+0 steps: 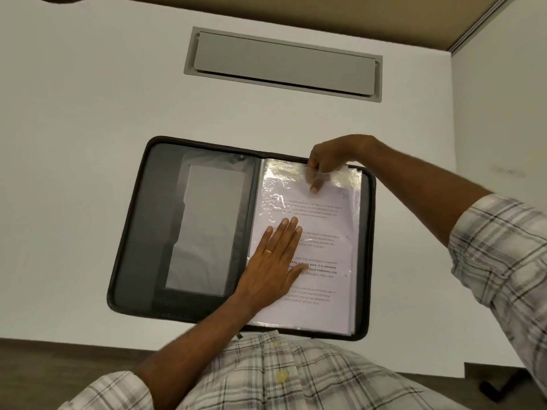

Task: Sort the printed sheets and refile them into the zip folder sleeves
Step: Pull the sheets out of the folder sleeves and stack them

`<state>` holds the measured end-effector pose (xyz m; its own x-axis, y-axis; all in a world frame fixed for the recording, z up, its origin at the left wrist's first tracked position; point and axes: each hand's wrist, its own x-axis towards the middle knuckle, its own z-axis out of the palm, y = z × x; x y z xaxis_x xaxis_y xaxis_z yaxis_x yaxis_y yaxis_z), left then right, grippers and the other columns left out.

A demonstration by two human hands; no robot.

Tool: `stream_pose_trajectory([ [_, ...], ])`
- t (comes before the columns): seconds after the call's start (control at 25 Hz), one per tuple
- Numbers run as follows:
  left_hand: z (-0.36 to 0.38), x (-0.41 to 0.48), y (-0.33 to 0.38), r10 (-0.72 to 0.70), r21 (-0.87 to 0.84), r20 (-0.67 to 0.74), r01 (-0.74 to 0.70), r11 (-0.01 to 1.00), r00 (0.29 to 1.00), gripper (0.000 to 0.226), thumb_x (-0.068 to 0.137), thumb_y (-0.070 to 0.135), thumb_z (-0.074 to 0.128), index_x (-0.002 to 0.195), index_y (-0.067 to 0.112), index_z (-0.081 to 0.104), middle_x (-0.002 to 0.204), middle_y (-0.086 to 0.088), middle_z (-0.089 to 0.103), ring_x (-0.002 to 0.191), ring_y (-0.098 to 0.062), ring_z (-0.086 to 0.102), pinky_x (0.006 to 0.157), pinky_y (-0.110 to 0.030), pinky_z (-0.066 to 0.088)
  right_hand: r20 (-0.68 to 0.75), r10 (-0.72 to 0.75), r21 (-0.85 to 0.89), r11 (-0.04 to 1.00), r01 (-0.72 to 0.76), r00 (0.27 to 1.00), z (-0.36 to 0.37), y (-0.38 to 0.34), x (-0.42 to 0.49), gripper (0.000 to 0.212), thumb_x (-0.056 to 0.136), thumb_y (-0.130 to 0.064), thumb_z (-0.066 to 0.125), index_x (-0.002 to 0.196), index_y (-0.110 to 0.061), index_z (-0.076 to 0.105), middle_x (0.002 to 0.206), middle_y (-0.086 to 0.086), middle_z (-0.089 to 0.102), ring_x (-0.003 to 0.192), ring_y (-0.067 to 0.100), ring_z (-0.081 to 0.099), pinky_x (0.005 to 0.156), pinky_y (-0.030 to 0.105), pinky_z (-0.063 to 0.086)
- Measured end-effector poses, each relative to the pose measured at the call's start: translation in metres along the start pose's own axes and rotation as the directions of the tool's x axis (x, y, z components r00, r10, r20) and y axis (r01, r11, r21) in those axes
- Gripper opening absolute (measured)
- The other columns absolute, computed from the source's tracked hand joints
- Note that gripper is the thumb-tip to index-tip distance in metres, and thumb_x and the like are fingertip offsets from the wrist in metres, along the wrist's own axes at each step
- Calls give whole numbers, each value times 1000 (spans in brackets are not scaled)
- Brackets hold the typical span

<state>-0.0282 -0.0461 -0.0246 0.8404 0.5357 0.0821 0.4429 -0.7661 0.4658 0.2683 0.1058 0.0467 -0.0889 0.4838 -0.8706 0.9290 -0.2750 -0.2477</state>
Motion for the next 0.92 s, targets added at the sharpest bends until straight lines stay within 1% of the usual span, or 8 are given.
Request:
stream_pose_trajectory([
  [0.16,-13,-13,2,34,-110,33,-30,993,999,79,106,55,33,163,5,11,173,-14,3,160,-31,3,130,-46,0,-88,-52,-6,999,51,995,-13,10,-8,19,79,-36,87,92,-24,78,87,-6,72,80,13,61,70,25,49],
  [0.24,-9,-26,0,97,-23,101,-95,995,990,81,106,57,34,164,7,8,173,-12,0,160,-29,1,129,-46,-3,-233,-31,53,998,44,972,-36,27,-14,21,82,-32,85,96,-19,76,94,0,74,82,17,66,68,25,52],
  [0.36,0,-33,-4,118,74,144,-130,989,983,80,106,59,37,165,11,11,174,-10,2,160,-28,1,129,-46,-3,-496,-21,70,995,64,868,-67,50,-20,28,82,-41,84,98,-20,75,104,0,74,94,20,67,82,32,50],
  [0.48,6,-33,0,91,81,118,-101,992,989,78,106,58,41,164,12,18,174,-8,7,160,-27,6,129,-48,0,-453,-47,203,967,155,890,-73,59,-18,35,83,-37,83,109,-16,73,112,-2,70,103,16,61,81,25,44],
  [0.64,-14,6,-7,-85,-183,-47,75,980,995,68,106,47,51,161,12,31,172,-5,16,159,-23,15,129,-47,13,-327,-14,336,933,130,945,-59,81,-14,48,80,-26,87,121,-14,66,112,1,71,107,26,67,74,23,53],
  [0.76,-47,85,-39,-360,-397,-123,286,872,925,66,107,38,53,162,12,27,170,-5,23,158,-19,18,128,-42,21,-526,-18,485,814,318,850,-55,90,-18,41,81,-21,86,117,-11,69,110,2,72,105,26,70,74,22,55],
  [0.84,-64,145,-71,-491,-448,-48,421,789,870,71,108,40,53,163,10,20,169,-8,25,156,-22,22,127,-42,22,-620,6,595,655,465,785,-52,89,-23,44,81,-18,86,120,-9,67,113,2,71,100,21,71,77,26,58],
  [0.92,-77,195,-100,-499,-434,59,472,767,864,76,105,40,57,164,11,18,161,-12,39,146,-26,39,122,-45,33,-672,85,675,479,561,736,-45,89,-24,50,80,-15,87,124,-9,66,116,3,69,101,19,70,83,32,60],
])
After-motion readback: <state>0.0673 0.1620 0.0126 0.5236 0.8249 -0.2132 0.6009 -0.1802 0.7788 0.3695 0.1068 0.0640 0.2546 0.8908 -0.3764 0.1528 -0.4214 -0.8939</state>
